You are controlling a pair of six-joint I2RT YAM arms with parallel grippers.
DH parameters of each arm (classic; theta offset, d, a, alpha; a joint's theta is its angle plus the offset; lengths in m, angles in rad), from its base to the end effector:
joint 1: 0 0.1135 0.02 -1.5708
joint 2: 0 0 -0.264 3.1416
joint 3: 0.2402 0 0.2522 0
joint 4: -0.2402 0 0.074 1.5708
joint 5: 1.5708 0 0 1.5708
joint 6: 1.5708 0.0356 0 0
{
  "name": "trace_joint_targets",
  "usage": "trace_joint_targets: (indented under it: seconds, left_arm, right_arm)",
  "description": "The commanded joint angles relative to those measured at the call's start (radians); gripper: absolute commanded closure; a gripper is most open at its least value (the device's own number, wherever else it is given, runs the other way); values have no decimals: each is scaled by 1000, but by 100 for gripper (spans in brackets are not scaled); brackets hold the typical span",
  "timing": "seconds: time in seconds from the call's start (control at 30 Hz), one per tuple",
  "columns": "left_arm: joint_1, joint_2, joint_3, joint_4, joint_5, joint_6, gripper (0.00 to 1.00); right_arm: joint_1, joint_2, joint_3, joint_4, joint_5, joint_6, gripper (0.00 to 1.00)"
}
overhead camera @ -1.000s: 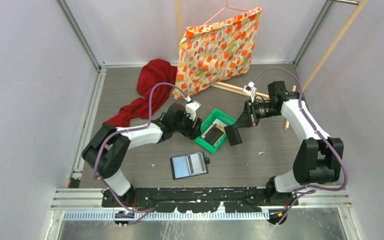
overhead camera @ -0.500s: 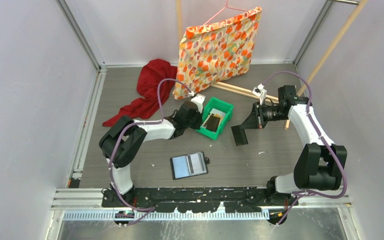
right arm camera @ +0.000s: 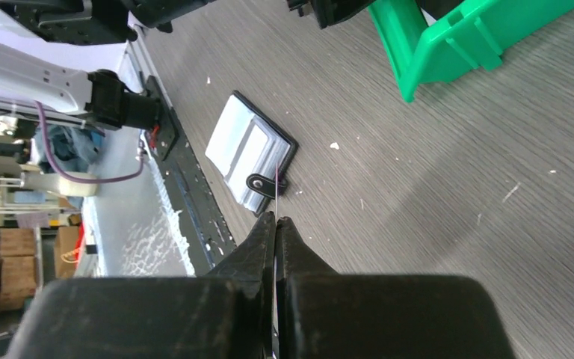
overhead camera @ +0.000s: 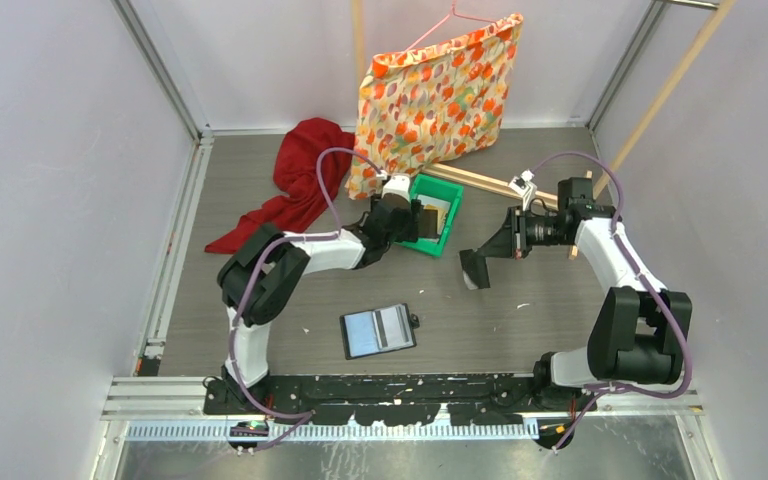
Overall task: Put the credit cards into the card holder
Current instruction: Move the storage box to the center of the board.
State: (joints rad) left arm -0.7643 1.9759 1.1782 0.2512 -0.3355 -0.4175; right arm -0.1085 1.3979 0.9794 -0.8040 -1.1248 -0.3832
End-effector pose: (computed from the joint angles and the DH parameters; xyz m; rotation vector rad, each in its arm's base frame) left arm 0.3185 -0.2891 0.1668 0.1650 2.0977 -0.3615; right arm 0.2553 0.0045 0.2448 -0.5541 2.1901 1.2765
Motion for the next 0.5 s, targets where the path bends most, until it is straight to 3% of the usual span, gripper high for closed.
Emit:
trace_joint_targets:
  seconds: [0.0,0.2,0.37,0.47]
  left_arm:
    - [-18,-201,-86,10,-35,6,31]
    - [-26,-548,-336,-130,123,0,1]
    - [-25,-820,-630,-158,244,-176,0]
    - [-25,-933,-699,-310,267,-324,1]
  right_arm:
    - [29,-36,-30,196,-96,204,99]
    - [107,-130,-154,515,-6,524,99]
    - [227,-217,-301,856,74,797,99]
    - [271,-191,-348,1019,143,942,99]
